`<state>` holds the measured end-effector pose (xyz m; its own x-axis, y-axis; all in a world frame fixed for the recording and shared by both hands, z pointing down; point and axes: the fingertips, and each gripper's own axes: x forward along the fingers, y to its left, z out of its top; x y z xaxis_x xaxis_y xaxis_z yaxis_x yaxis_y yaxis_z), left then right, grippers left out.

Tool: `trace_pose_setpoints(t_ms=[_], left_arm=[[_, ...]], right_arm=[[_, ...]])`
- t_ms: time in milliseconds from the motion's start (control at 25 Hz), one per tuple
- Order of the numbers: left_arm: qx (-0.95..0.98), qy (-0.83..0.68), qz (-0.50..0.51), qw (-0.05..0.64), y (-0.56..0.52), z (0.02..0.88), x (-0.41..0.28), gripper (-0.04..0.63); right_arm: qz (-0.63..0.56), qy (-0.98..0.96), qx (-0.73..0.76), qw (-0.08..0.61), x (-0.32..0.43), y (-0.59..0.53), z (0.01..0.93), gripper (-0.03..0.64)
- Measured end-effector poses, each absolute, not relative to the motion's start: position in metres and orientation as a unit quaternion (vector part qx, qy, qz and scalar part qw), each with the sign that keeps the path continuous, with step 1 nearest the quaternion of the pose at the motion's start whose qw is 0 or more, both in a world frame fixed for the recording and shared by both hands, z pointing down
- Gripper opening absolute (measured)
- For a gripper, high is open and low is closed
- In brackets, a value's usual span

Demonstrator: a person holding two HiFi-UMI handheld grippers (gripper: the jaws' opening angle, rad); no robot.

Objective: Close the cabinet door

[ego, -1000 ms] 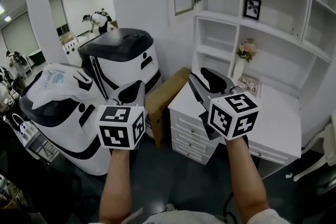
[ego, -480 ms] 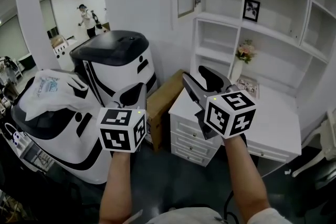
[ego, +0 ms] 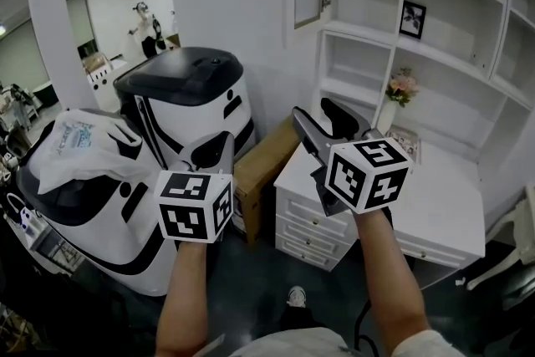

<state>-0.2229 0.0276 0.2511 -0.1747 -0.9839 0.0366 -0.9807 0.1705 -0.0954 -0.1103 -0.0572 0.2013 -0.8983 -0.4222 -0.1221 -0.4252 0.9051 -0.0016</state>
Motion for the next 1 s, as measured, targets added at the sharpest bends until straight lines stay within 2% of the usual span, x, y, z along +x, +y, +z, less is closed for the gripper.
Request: trace_pose_setpoints(t_ms=[600, 1000], left_arm=[[-0.626, 0.777, -0.065, 0.026, -0.092, 0.242, -0.279, 0.0], [-0.593, 0.801, -0.078, 0.021, -0.153, 0.238, -0.315, 0.0]], right_arm=[[0.003, 0.979, -0.185, 0.09, -0.179, -0.177, 0.183, 0.235], [0.017, 0.984, -0.155, 0.087, -0.227, -0.246, 0.165, 0.25]])
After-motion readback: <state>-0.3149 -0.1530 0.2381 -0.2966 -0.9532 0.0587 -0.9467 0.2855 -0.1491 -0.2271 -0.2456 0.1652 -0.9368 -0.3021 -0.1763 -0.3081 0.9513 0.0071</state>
